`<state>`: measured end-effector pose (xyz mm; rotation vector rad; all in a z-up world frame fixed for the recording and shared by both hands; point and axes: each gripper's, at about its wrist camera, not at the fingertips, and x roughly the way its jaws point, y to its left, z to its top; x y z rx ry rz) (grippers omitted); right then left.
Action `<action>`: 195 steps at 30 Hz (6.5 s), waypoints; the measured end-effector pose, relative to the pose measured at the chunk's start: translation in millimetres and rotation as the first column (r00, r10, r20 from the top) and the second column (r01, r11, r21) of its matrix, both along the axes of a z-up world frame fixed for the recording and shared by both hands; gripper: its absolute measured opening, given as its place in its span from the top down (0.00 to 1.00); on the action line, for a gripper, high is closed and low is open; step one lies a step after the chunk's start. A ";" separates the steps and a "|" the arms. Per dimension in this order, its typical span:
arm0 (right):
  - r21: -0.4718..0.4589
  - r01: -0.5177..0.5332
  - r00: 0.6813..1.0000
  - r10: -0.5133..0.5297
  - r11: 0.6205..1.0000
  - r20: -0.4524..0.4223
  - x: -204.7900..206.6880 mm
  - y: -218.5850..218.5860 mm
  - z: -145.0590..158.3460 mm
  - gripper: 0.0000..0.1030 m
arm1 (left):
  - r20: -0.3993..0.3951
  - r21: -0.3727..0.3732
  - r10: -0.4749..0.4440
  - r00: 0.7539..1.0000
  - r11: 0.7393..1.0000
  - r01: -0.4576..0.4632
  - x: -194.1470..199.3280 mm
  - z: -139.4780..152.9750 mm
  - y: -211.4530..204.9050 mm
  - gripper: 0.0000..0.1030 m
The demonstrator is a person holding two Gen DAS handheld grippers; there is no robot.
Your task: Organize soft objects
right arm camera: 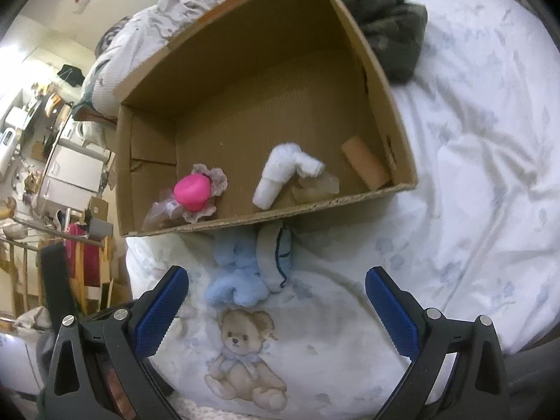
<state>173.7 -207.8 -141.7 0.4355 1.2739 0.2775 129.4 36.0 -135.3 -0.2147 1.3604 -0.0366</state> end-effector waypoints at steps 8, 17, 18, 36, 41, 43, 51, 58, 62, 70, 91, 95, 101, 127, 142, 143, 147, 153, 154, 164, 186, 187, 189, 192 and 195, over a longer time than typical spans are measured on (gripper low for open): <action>-0.086 -0.138 0.990 0.136 0.987 -0.035 14.0 52.3 -22.0 0.00 | 0.096 0.034 -0.009 0.995 0.999 0.005 -13.4 26.2 4.5 0.84; -0.215 -0.303 0.953 0.300 0.929 -0.048 6.9 90.9 -34.9 0.40 | 0.070 0.072 0.009 0.997 0.997 -0.014 -3.2 12.3 5.4 0.84; -0.217 -0.303 0.953 0.300 0.928 -0.044 6.6 90.3 -34.2 0.49 | 0.069 0.080 0.008 0.998 0.997 -0.013 -2.0 10.1 4.2 0.84; -0.169 -0.319 0.937 0.337 0.933 0.093 -25.5 64.5 13.7 0.85 | 0.118 0.132 -0.001 0.993 0.991 -0.014 -9.6 18.7 1.7 0.84; -0.104 -0.294 0.938 0.308 0.950 0.156 -37.9 55.3 42.7 0.85 | 0.179 0.137 -0.043 0.983 0.990 0.019 -18.1 45.4 -7.4 0.84; -0.078 -0.288 0.937 0.298 0.954 0.184 -42.3 56.2 53.1 0.85 | 0.214 0.143 -0.066 0.975 0.989 0.036 -17.3 60.9 -11.3 0.84; -0.063 -0.209 0.910 0.218 0.976 0.353 -38.4 31.5 102.8 0.85 | 0.375 0.140 -0.062 0.925 0.990 0.009 3.6 113.9 -8.9 0.84; -0.085 -0.097 0.885 0.125 0.992 0.448 -10.5 3.2 121.8 0.85 | 0.429 0.177 -0.071 0.900 0.984 -0.007 39.1 118.5 -4.1 0.84; -0.084 -0.046 0.889 0.079 0.995 0.451 13.8 -6.6 110.5 0.85 | 0.472 0.186 -0.085 0.878 0.983 -0.005 53.0 110.3 -6.9 0.84; -0.050 -0.032 0.958 0.044 0.998 0.283 38.8 -7.3 52.7 0.85 | 0.480 0.176 -0.070 0.874 0.984 -0.018 60.7 81.3 -5.5 0.84; -0.093 -0.090 0.961 0.111 0.992 0.254 42.5 10.4 43.0 0.84 | 0.448 0.124 -0.099 0.889 0.991 0.048 73.1 57.5 -21.9 0.84; -0.088 -0.111 0.957 0.130 0.990 0.258 42.0 15.0 43.6 0.84 | 0.441 0.124 -0.119 0.890 0.990 0.071 71.9 55.2 -26.8 0.84; -0.072 -0.110 0.957 0.125 0.991 0.263 42.1 12.6 44.5 0.84 | 0.439 0.125 -0.116 0.891 0.990 0.067 71.0 55.0 -29.4 0.78; -0.140 -0.010 0.876 0.077 0.990 0.477 -7.3 13.9 96.1 0.00 | 0.522 0.157 -0.017 0.853 0.985 -0.077 9.5 112.5 8.6 0.35; -0.121 -0.009 0.889 0.063 0.993 0.454 -44.8 21.4 92.4 0.00 | 0.497 0.163 -0.004 0.868 0.983 -0.089 -39.8 108.0 8.5 0.14; -0.117 -0.017 0.888 0.069 0.993 0.455 -44.9 22.5 92.3 0.00 | 0.508 0.163 -0.007 0.861 0.983 -0.088 -42.0 109.7 6.7 0.10; -0.131 -0.018 0.883 0.077 0.991 0.463 -44.2 26.1 93.3 0.00 | 0.551 0.128 0.014 0.834 0.987 -0.101 -48.0 115.5 7.3 0.01; -0.154 -0.002 0.887 0.073 0.988 0.456 -43.3 25.0 90.5 0.00 | 0.546 0.158 -0.004 0.837 0.982 -0.099 -43.9 112.8 4.4 0.01; -0.155 0.000 0.889 0.071 0.988 0.453 -42.9 24.7 89.8 0.00 | 0.545 0.161 -0.006 0.838 0.982 -0.098 -44.1 112.4 3.7 0.01; -0.168 0.006 0.892 0.071 0.986 0.447 -42.0 25.6 88.5 0.00 | 0.555 0.161 -0.014 0.832 0.983 -0.091 -45.3 112.9 0.4 0.01; -0.181 0.009 0.894 0.074 0.983 0.442 -39.8 25.3 88.9 0.00 | 0.550 0.157 -0.035 0.835 0.986 -0.062 -46.9 112.7 -4.4 0.01; -0.181 0.008 0.894 0.074 0.983 0.443 -39.6 25.4 88.8 0.00 | 0.550 0.157 -0.035 0.834 0.986 -0.062 -46.9 112.8 -4.4 0.01; -0.182 0.008 0.894 0.075 0.983 0.443 -39.3 25.6 88.9 0.00 | 0.551 0.156 -0.035 0.834 0.986 -0.062 -46.8 112.9 -4.4 0.01; -0.182 0.007 0.894 0.076 0.983 0.442 -39.4 25.3 88.6 0.00 | 0.550 0.156 -0.034 0.834 0.986 -0.062 -46.7 112.6 -4.4 0.01; -0.182 0.007 0.893 0.075 0.983 0.443 -39.4 25.2 88.9 0.00 | 0.548 0.155 -0.035 0.836 0.986 -0.060 -46.7 112.7 -4.9 0.01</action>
